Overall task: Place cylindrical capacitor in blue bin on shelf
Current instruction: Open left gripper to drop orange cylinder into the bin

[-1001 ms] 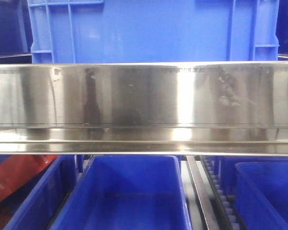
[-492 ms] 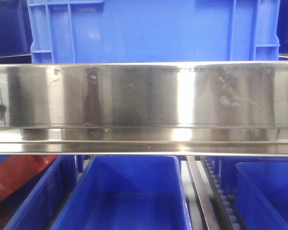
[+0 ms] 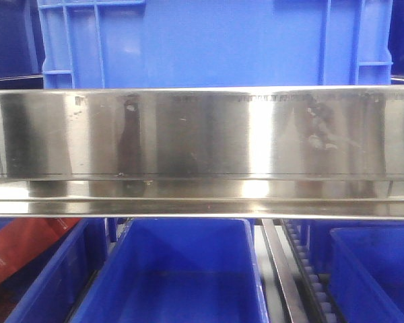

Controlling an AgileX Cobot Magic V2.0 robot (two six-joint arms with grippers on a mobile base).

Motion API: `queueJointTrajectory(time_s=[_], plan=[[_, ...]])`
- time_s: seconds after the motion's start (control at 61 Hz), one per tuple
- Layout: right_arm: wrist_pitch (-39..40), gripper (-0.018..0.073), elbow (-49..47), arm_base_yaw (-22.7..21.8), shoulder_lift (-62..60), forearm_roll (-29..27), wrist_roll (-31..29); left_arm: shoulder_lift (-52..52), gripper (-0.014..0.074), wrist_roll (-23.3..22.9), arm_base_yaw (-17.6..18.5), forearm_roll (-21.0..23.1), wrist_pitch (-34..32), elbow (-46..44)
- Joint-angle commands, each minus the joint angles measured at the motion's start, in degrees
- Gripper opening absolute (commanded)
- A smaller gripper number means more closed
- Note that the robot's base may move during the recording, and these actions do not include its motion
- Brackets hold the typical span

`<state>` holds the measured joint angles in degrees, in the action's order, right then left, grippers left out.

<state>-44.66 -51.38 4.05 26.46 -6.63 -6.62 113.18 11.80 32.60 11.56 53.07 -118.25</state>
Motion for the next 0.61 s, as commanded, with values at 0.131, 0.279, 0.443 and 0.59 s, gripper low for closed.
queueJointTrajectory(time_s=[0.131,0.279,0.443,0.59], plan=[[1.0,-0.0132,-0.4,-0.1,-0.2,-0.1,-0.3,-0.4,0.0613,0.2,0.3,-0.3,-0.1,-0.9],[1.0,-0.0132,-0.4,-0.1,-0.2,-0.1,-0.3,-2.0,0.0510,0.2,0.3,0.0,1.4,-0.9],[1.0,-0.0132,-0.4,-0.1,-0.2,-0.1,-0.3,-5.7,0.0318,0.2,0.3,0.0,4.7,-0.9],[1.8,-0.0132,-0.4,-0.1,-0.2,-0.1,-0.3,-10.3,0.0043,0.2,0.3,-0.2,8.7,-0.9]])
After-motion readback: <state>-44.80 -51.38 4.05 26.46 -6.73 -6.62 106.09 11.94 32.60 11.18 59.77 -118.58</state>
